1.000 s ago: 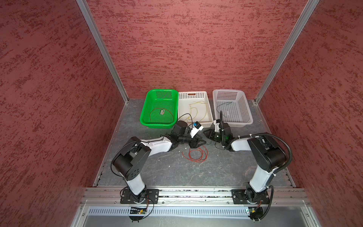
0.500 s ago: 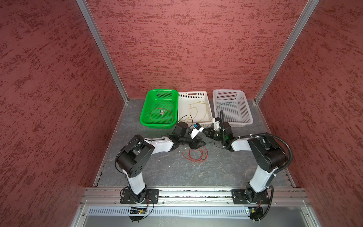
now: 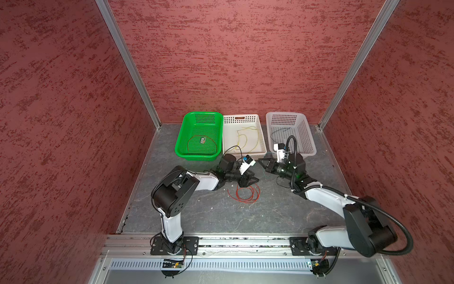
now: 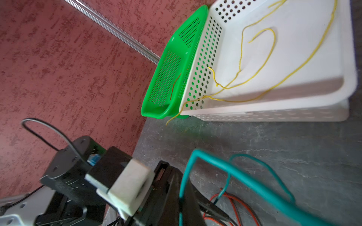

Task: Untangle and sort cables by color
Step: Pick up the cable from the center of the table.

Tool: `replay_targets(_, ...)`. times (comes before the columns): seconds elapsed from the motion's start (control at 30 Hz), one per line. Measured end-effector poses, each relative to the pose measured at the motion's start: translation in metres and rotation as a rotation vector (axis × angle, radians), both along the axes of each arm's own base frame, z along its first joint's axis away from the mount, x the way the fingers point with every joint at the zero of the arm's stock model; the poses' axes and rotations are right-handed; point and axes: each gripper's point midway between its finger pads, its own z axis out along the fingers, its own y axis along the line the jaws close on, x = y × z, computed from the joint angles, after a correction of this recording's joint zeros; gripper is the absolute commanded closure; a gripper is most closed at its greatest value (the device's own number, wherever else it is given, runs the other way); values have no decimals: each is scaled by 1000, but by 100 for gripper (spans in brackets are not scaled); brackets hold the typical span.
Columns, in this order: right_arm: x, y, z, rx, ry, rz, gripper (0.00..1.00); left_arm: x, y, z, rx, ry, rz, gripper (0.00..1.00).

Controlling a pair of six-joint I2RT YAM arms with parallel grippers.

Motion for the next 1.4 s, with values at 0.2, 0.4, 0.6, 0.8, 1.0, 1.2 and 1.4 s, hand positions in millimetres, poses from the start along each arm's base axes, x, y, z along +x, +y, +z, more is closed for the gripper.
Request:
replay_targets(0.2, -13, -4, 0, -36, 28, 11, 100, -4, 8, 9, -13, -39, 26, 48)
replay_targets(0.4, -18, -7, -15, -79, 75, 17, 100, -6, 17, 33, -47, -105, 60, 47)
replay_targets(0.6, -19, -7, -18, -89, 84, 19, 100, -6, 18, 56, -80, -150, 68, 46)
replay_targets(0.8, -19, -8, -19, -93, 80, 17, 100, -8, 18, 58, -94, -138, 57, 41)
replay_targets(1.0, -19, -8, -19, -98, 78, 17, 100, -11, 21, 85, -229, -77, -9, 36)
replay_targets(1.2, -19, -8, -19, -99, 77, 16, 100, -15, 23, 95, -262, -55, -50, 31)
replay_targets(1.4, -18, -8, -19, -99, 77, 15, 100, -18, 28, 101, -252, -68, -55, 28)
